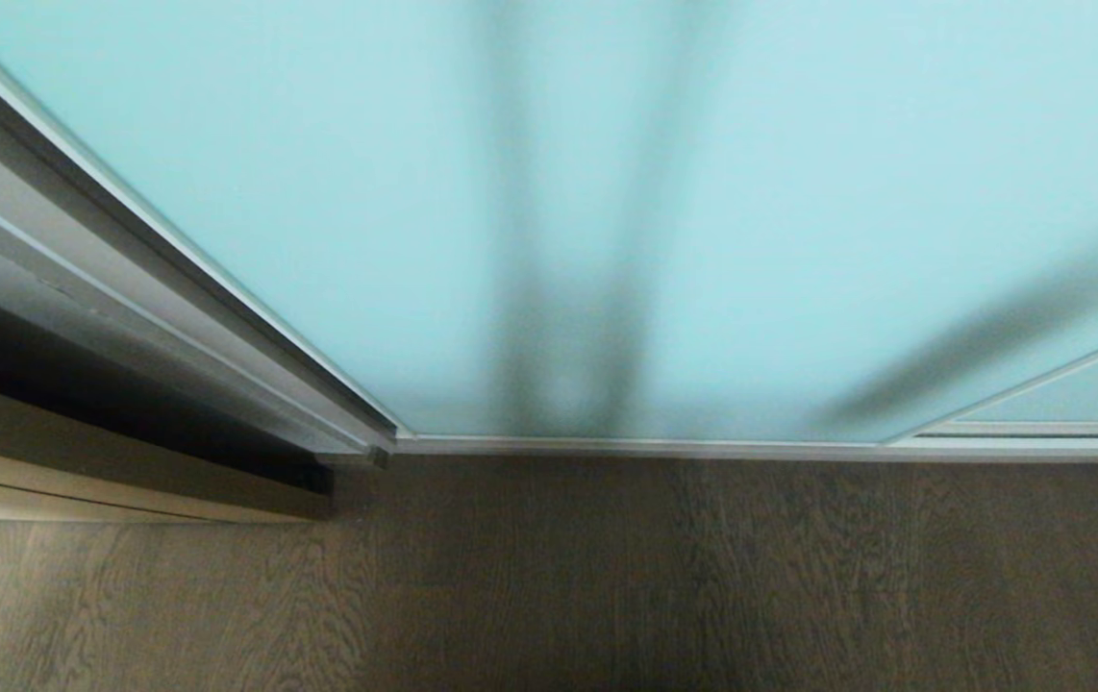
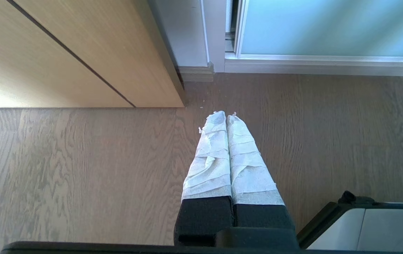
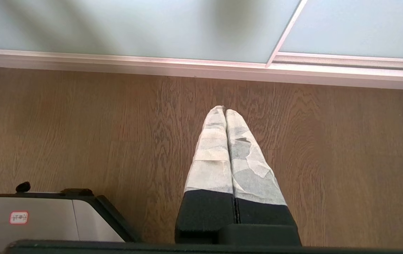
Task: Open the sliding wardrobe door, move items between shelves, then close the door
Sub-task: Open the door
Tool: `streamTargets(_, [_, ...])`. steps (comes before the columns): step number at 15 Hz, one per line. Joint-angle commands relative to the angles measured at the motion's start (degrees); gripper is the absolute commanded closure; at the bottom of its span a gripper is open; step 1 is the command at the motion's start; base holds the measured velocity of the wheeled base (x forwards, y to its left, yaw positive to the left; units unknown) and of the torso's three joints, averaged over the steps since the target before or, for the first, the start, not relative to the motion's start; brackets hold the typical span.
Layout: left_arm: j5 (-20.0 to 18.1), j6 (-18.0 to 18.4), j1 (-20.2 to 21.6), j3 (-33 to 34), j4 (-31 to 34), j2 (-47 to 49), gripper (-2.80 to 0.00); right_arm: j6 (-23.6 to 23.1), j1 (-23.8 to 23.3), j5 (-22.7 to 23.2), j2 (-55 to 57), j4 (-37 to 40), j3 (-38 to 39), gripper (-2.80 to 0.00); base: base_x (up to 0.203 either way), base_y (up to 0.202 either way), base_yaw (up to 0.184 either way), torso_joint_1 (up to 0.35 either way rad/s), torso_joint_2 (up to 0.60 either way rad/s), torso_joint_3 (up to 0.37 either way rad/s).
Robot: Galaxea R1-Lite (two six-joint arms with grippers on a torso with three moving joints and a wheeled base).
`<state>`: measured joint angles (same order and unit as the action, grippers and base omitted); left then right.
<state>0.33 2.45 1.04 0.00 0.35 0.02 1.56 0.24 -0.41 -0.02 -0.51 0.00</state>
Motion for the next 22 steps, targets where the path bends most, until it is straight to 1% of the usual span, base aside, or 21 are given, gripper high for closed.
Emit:
streamTargets(1, [0.0,0.0,0.0,0.1,0.0,0.0,0.00,0.0,0.0,0.0,0.0,0.0,0.0,0.00,0.000,0.000,0.000,0.000,0.00,0.000])
streamTargets(7, [0.0,0.4,0.0,0.0,0.1,0.0,0.00,0.0,0.0,0.0,0.0,0.0,0.0,0.00,0.000,0.000,0.000,0.000,0.00,0.000])
streamTargets(9, [-0.1,0.0,0.0,0.0,0.1,0.0,0.00,0.0,0.0,0.0,0.0,0.0,0.0,0.00,0.000,0.000,0.000,0.000,0.00,0.000])
streamTargets(12, [0.1,0.5,0.0,0.1,0.3,0.0,0.00,0.0,0.0,0.0,0.0,0.0,0.0,0.00,0.000,0.000,0.000,0.000,0.00,0.000])
streamTargets(13, [-0.2,2.4,0.0,0.0,0.5,0.1,0.00,0.0,0.0,0.0,0.0,0.0,0.0,0.00,0.000,0.000,0.000,0.000,0.00,0.000])
streamTargets(14, [-1.5,5.3,0.0,0.1,0.5,0.1,0.00,0.0,0.0,0.0,0.0,0.0,0.0,0.00,0.000,0.000,0.000,0.000,0.00,0.000])
streamTargets(16, [-1.9,5.8,0.0,-0.3,-0.2,0.1,0.00,0.0,0.0,0.0,0.0,0.0,0.0,0.00,0.000,0.000,0.000,0.000,0.00,0.000])
streamTargets(18, [-2.1,6.0,0.0,-6.2,-0.6,0.1,0.00,0.0,0.0,0.0,0.0,0.0,0.0,0.00,0.000,0.000,0.000,0.000,0.00,0.000])
streamTargets(19, [-2.1,6.6,0.0,-9.5,-0.7,0.2,0.00,0.0,0.0,0.0,0.0,0.0,0.0,0.00,0.000,0.000,0.000,0.000,0.00,0.000])
streamTargets(21, [-2.1,9.6,0.0,-17.5,-1.4,2.4,0.00,0.0,0.0,0.0,0.0,0.0,0.0,0.00,0.000,0.000,0.000,0.000,0.00,0.000])
streamTargets(22, [-2.1,9.9,0.0,-20.6,-2.2,5.1,0.00,0.0,0.0,0.0,0.0,0.0,0.0,0.00,0.000,0.000,0.000,0.000,0.00,0.000])
